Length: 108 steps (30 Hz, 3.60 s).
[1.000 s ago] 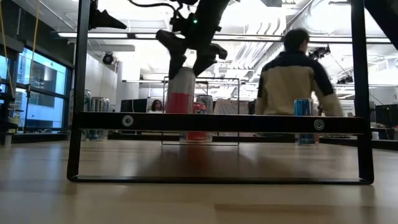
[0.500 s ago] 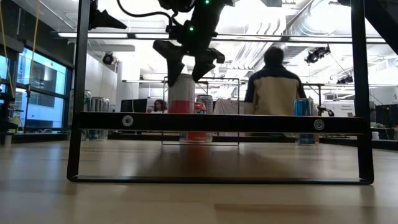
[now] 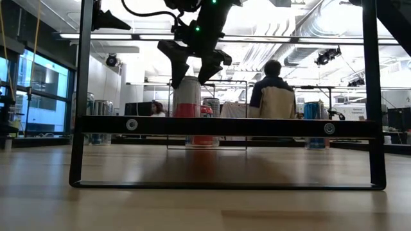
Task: Place canned beverage on shelf
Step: Put the left pink white soda can on the shelf, then put the pink white soda can on the shelf aligned with the other pink white soda can
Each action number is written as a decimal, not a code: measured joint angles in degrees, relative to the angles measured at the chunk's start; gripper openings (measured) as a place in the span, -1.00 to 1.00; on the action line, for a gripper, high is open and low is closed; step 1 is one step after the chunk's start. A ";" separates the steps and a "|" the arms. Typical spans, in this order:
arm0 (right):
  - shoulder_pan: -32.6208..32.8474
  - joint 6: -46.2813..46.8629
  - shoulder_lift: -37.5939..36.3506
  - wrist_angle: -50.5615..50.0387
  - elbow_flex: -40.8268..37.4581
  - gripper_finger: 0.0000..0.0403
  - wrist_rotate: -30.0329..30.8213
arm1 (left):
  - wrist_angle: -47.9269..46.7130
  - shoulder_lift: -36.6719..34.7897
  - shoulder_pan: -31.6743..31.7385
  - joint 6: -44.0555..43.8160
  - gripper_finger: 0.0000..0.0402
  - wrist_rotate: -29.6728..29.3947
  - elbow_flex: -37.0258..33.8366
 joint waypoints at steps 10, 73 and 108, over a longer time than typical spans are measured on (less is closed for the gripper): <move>-0.09 1.78 0.00 0.33 0.00 0.64 -0.14 | -0.01 0.00 0.00 0.00 0.94 0.00 0.00; -2.91 18.36 -62.36 -10.09 -42.23 0.91 0.55 | 19.74 -0.88 0.07 11.37 0.94 1.02 -1.36; -53.34 31.64 -40.12 -18.95 -36.30 0.91 -18.56 | 31.85 -8.98 -0.02 -6.01 0.94 2.88 -12.59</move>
